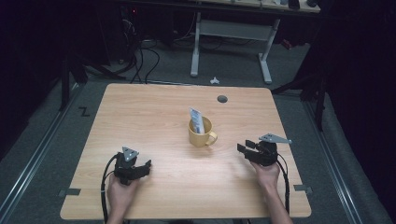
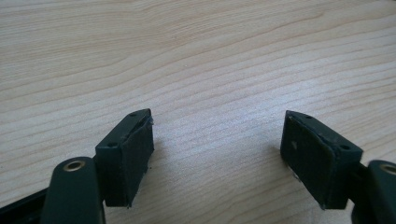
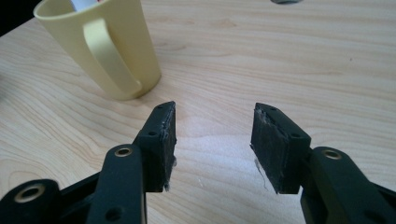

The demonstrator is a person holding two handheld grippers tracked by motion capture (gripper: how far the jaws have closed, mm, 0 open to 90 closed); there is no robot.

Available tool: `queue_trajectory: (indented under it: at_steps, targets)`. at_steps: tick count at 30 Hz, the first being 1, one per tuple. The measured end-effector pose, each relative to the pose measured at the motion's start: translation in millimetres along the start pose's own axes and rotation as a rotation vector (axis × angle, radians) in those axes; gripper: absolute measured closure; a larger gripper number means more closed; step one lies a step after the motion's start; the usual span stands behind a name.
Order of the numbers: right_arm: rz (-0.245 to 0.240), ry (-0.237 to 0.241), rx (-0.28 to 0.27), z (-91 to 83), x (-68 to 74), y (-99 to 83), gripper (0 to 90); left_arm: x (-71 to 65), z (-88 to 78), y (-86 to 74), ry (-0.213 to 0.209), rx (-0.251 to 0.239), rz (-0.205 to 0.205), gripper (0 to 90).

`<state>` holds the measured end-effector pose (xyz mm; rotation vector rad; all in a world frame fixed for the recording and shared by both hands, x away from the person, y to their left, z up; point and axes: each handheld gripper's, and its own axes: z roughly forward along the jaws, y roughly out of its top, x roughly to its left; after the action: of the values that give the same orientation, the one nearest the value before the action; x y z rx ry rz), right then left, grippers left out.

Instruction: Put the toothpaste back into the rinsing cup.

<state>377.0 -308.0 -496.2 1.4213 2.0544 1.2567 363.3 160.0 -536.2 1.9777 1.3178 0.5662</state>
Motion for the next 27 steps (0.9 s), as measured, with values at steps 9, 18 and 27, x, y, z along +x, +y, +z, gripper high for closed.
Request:
queue_trajectory:
  at_steps: [9, 18, 27]
  targets:
    - [-0.009, -0.014, 0.035, 7.1, 0.6, -5.7, 50.5, 0.0, 0.0, 0.0, 0.0, 0.0, 0.001, 26.0]
    - [-0.042, -0.038, 0.08, 19.0, 4.1, -10.2, 50.4, 0.0, 0.0, 0.0, 0.0, 0.0, 0.001, 26.0]
    - [-0.057, -0.054, 0.113, 28.6, 4.7, -14.4, 49.7, 0.0, 0.0, 0.0, 0.0, 0.0, 0.0, 25.9]
